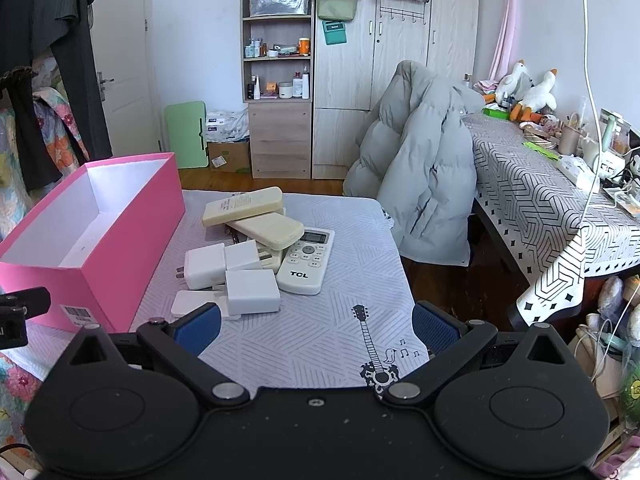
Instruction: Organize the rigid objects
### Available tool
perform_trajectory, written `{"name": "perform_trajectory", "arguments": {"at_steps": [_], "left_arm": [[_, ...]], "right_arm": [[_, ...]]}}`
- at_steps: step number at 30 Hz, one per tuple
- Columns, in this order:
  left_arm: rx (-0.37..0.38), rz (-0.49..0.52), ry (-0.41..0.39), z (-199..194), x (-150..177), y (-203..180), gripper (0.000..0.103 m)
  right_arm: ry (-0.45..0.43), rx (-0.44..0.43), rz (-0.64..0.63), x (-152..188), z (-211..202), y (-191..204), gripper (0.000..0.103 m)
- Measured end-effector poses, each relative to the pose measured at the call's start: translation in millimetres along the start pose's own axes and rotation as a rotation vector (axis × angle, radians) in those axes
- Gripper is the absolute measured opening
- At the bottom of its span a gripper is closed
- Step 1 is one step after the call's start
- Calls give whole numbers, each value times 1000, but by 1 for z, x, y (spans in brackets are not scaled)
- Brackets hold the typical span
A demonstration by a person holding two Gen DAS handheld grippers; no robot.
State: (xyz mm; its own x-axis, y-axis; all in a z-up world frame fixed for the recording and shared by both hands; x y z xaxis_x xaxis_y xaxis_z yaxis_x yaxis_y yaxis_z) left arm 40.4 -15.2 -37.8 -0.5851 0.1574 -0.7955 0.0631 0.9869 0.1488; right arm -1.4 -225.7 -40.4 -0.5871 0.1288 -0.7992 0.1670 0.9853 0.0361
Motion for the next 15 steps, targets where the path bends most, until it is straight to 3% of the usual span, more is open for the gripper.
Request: {"name": "perform_trajectory", "arguments": {"at_steps": [15], "left_arm": [[4,-35,-15,4,3,4,103]], "right_arm": [[8,-3,15,2,2,-2,103]]}}
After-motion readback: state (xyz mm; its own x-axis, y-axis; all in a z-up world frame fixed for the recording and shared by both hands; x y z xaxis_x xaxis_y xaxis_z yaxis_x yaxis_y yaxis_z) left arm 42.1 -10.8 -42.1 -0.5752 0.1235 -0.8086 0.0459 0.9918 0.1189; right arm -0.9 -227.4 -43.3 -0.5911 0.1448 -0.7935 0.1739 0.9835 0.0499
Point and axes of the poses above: each gripper's, at about its wrist camera, not at the fingertips, and z roughly the way its jaws point, y to its left, x to its underside, the point moved 6 cm from there along z, roughly the way its jaws point, and after that the axes turned 4 degrees about -x, right-handed, at the moved point
